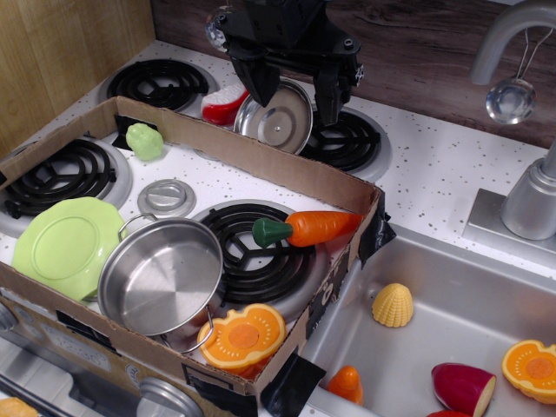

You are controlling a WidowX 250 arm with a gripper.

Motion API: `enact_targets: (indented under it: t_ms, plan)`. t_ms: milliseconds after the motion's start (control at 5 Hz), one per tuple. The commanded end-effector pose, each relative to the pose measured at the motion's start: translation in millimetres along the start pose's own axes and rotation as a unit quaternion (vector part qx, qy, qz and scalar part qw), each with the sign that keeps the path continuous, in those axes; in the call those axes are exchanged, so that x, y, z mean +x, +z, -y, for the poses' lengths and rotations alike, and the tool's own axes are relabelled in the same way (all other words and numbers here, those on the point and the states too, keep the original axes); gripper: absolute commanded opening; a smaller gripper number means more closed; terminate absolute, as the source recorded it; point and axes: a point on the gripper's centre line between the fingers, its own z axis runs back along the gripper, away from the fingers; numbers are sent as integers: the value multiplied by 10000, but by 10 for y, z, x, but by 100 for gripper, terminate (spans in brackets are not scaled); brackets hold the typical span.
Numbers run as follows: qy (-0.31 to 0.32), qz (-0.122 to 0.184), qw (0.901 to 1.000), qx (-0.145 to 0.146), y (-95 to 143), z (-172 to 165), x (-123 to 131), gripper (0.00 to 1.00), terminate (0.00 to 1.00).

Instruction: Put broccoli in pot

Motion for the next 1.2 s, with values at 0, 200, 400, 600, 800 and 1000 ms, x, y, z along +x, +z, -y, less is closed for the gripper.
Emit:
enact_targets:
  t_ms: [0,200,400,600,800,1000]
  plan:
    - [0,0,10000,0,0,0,0,100,0]
    - [576,227,9979,190,85,-273,-60,100,0]
    - [688,346,9963,384,112,-500,-141,100,0]
    - [608,433,9963,419,53,-729,-198,100,0]
    - [470,619,9963,374,-48,-936,-237,100,0]
    - [315,657,9968,338,-149,-1154,-233,100,0]
